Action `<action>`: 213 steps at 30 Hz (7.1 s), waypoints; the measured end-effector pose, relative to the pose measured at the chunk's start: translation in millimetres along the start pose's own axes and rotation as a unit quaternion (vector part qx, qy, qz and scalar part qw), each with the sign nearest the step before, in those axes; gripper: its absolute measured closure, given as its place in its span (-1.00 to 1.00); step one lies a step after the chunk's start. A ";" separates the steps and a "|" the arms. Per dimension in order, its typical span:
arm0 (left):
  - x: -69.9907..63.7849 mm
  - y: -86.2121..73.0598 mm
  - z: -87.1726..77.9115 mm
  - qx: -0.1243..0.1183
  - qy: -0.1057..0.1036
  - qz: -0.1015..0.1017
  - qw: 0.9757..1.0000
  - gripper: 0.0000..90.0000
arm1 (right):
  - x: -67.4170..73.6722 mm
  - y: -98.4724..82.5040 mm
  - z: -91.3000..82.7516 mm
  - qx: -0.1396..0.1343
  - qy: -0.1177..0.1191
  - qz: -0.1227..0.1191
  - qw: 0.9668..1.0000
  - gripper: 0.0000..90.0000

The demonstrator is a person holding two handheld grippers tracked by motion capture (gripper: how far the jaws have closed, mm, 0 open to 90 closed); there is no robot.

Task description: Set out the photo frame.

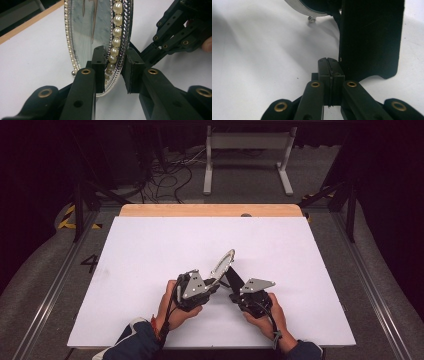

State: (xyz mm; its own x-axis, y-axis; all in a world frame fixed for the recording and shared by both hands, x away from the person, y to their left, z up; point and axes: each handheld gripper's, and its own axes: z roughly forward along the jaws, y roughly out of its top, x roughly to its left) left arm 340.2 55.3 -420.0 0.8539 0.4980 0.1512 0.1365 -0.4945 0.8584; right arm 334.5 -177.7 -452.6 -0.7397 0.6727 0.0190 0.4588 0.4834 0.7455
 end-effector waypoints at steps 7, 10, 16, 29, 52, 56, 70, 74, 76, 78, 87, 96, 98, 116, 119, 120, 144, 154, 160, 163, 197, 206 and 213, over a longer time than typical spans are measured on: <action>2.3 -5.8 5.7 -0.001 0.003 0.024 1.000 0.52 | -2.3 -0.2 -1.9 0.002 -0.006 0.000 1.000 1.00; 5.4 -12.3 13.5 0.015 0.007 0.022 1.000 0.36 | -1.6 0.5 -3.5 -0.003 -0.007 0.004 1.000 1.00; 12.7 -21.6 25.3 0.024 -0.004 0.022 0.999 0.33 | 2.6 1.5 -4.2 -0.020 -0.004 0.002 1.000 1.00; 16.0 -23.3 18.9 0.020 -0.026 0.038 0.999 0.47 | -1.5 -1.3 1.0 -0.010 -0.013 0.003 1.000 1.00; 10.1 -19.8 26.4 0.013 -0.034 0.033 0.999 0.42 | -25.7 -2.6 -0.4 -0.009 -0.023 -0.001 1.000 1.00; 9.9 -19.3 26.6 0.015 -0.034 0.034 0.999 0.42 | -26.6 -2.9 -0.7 -0.009 -0.024 -0.004 1.000 1.00; 9.6 -19.5 28.2 0.019 -0.043 0.030 0.998 0.44 | -33.9 -3.5 -1.9 -0.009 -0.038 0.001 0.999 1.00; 9.6 -19.6 28.8 0.019 -0.042 0.028 0.999 0.47 | -37.1 -4.7 -1.8 -0.010 -0.039 0.005 0.999 1.00; 9.8 -19.6 29.5 0.018 -0.044 0.025 0.999 0.47 | -37.2 -4.5 -1.7 -0.010 -0.040 0.005 0.999 1.00; 9.2 -19.4 29.3 0.017 -0.044 0.025 0.999 0.48 | -38.1 -4.3 -1.3 -0.010 -0.042 0.006 0.999 1.00; 8.8 -18.7 29.8 0.016 -0.052 0.025 0.998 0.53 | -42.1 -4.2 -0.8 -0.011 -0.049 0.012 0.999 1.00; 12.6 -18.2 23.1 0.017 -0.062 0.031 0.997 0.46 | -40.8 -5.0 -3.3 -0.018 -0.045 0.018 0.999 0.92; 14.3 -18.1 19.5 0.014 -0.060 0.031 0.998 0.45 | -38.4 -4.2 -5.0 -0.022 -0.044 0.014 0.999 0.91; 30.8 -28.1 -17.3 0.038 -0.028 0.029 0.998 -0.09 | -8.1 4.2 -11.0 -0.056 -0.019 -0.009 0.998 0.44; 31.8 -32.3 -25.6 0.042 -0.024 0.030 0.998 -0.23 | -4.3 5.7 -11.7 -0.059 -0.015 -0.010 0.998 0.34; 32.1 -34.3 -28.5 0.041 -0.022 0.028 0.999 -0.27 | -3.0 6.2 -11.7 -0.060 -0.016 -0.010 0.998 0.31; 27.1 -81.9 -65.2 0.072 0.017 -0.023 0.997 -0.66 | 11.4 28.6 14.8 -0.088 -0.034 0.053 0.994 -0.07; 26.1 -83.1 -60.2 0.082 0.014 -0.020 0.996 -0.66 | 5.3 30.7 24.2 -0.110 -0.031 0.088 0.990 0.28; 25.0 -83.4 -58.8 0.085 0.014 -0.025 0.996 -0.63 | 4.9 30.3 23.2 -0.106 -0.020 0.081 0.991 0.37; 24.7 -83.0 -57.9 0.085 0.010 -0.026 0.996 -0.63 | 3.1 29.7 21.9 -0.099 -0.013 0.082 0.992 0.46; 64.0 -56.9 -37.3 0.055 0.026 -0.025 0.998 -0.58 | -21.4 25.2 1.1 -0.045 0.062 0.046 0.996 0.70; 82.6 -38.0 -14.2 0.028 -0.021 -0.053 0.998 -0.51 | -14.7 23.3 -8.3 -0.057 0.030 0.026 0.998 0.65; 86.4 -26.3 17.5 0.028 -0.042 -0.061 0.997 -0.41 | -10.3 22.4 -23.3 -0.084 0.006 0.021 0.996 0.70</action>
State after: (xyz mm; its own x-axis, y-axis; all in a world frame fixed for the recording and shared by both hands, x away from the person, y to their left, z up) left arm 419.2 98.9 -438.1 0.8678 0.4970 0.0033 0.2681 -0.4736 0.8389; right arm 341.0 -186.8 -420.5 -0.7287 0.6822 0.0597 0.4007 0.3540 0.8451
